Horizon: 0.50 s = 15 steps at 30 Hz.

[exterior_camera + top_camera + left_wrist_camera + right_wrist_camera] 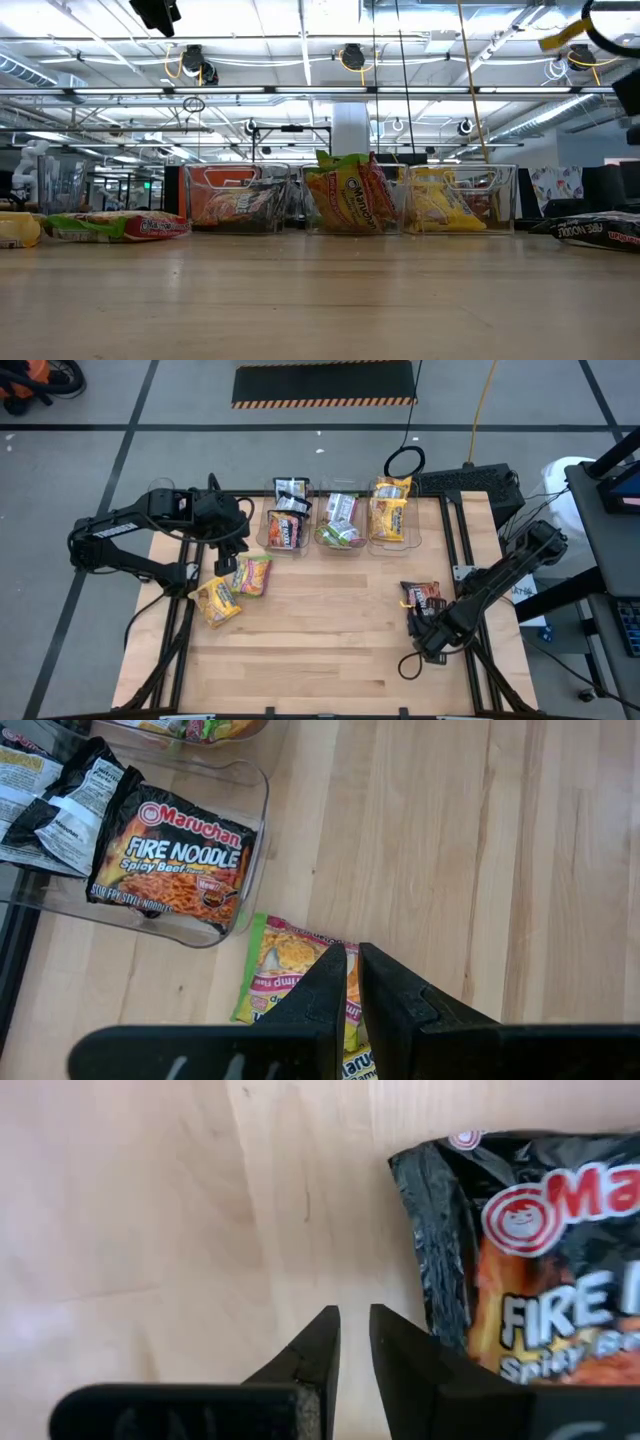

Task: Sort Maruchan noodles
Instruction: Put the black noodle pack into the left transparent bin

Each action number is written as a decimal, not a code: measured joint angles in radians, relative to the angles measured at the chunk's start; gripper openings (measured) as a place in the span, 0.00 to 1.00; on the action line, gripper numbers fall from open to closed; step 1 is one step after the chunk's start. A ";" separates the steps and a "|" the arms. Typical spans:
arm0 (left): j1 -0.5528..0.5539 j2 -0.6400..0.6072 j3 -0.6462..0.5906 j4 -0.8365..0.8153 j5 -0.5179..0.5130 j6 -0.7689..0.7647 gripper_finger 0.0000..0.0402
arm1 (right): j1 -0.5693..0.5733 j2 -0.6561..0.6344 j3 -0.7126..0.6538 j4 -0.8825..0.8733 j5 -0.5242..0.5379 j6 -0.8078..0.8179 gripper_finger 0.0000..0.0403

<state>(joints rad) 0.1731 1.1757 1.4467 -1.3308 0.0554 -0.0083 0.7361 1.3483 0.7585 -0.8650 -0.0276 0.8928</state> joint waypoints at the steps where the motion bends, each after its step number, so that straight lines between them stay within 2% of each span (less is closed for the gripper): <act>1: 0.000 0.000 0.000 0.000 0.000 0.000 0.09 | 0.000 0.000 0.016 -0.019 0.003 -0.003 0.13; 8: 0.000 0.000 0.000 0.000 0.000 0.000 0.09 | 0.016 0.002 0.055 -0.089 0.111 0.015 0.13; 15: 0.000 0.000 0.000 0.000 0.000 0.000 0.09 | 0.050 0.041 0.055 -0.115 0.105 0.011 0.13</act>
<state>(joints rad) 0.1730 1.1757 1.4467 -1.3308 0.0551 -0.0082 0.7856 1.3893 0.8139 -0.9800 0.0769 0.9036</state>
